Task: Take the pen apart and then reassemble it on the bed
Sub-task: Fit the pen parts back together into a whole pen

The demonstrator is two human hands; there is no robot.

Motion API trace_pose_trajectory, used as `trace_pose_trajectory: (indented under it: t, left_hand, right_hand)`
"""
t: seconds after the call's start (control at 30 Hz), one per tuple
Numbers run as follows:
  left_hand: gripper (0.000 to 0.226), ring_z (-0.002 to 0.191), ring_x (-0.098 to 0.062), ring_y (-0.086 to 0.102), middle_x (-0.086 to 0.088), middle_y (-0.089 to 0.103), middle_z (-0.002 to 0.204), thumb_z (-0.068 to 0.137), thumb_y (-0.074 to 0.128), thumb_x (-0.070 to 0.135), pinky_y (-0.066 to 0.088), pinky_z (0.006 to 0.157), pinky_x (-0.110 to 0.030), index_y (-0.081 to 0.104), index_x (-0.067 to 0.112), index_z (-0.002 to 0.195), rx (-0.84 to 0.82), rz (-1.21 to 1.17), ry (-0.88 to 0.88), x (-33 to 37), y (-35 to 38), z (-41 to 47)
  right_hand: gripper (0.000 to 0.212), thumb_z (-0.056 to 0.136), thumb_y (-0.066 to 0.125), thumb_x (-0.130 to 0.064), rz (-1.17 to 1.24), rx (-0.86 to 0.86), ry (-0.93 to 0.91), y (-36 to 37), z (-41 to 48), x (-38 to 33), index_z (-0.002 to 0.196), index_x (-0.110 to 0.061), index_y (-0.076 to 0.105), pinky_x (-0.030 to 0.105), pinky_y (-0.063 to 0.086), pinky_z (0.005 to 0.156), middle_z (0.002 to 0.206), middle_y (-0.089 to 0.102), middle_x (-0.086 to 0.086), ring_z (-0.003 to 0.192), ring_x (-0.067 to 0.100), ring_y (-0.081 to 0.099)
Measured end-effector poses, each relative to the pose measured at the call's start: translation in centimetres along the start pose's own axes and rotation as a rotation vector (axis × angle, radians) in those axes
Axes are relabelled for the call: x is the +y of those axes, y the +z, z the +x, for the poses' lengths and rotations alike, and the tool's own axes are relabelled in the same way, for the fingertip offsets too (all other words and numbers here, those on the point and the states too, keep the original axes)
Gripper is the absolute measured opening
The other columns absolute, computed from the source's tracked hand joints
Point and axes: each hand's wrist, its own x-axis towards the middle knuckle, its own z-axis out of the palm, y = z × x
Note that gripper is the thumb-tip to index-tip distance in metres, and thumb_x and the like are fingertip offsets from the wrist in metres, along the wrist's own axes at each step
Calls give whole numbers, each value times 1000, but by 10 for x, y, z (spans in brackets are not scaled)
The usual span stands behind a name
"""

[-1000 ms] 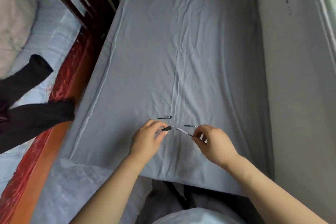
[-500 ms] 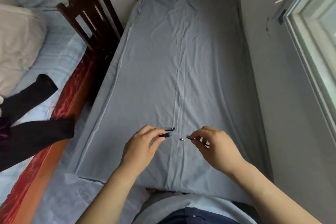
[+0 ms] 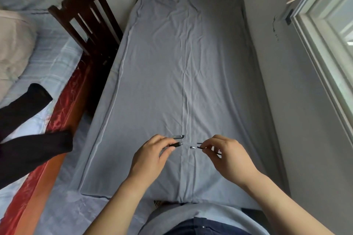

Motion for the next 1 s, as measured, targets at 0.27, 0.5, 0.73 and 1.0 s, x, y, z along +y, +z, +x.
trace_pose_trajectory:
  t: [0.27,0.5,0.73,1.0]
  left_hand:
    - [14,85,0,56,18,57,92,87,57,30,50,71,-26,62,34,99,-49,30,33,-6,-9,-1]
    - [14,89,-4,56,15,63,95,87,59,30,47,74,-24,65,33,99,-149,89,48,-9,-11,-4]
    - [15,92,-6,57,14,62,96,87,58,29,50,77,-29,65,32,100,-180,53,8,-5,-5,-7]
    - [12,90,-5,58,16,61,93,86,60,30,52,77,-34,65,33,96,-167,43,-34,-19,-11,-12]
  right_hand:
    - [11,87,59,-22,-46,-55,14,8,3,-3,92,-27,67,28,45,59,80,60,-10,65,5,49]
    - [10,86,59,-26,-128,-126,-6,15,11,-8,91,-29,67,29,47,61,91,64,-9,78,15,61]
    - [24,77,69,-35,-96,-117,-20,25,18,-14,99,-29,63,31,49,70,95,65,-10,82,14,61]
    - [7,80,68,-30,-131,-93,51,14,11,9,86,-29,65,27,44,65,80,55,-18,73,8,57]
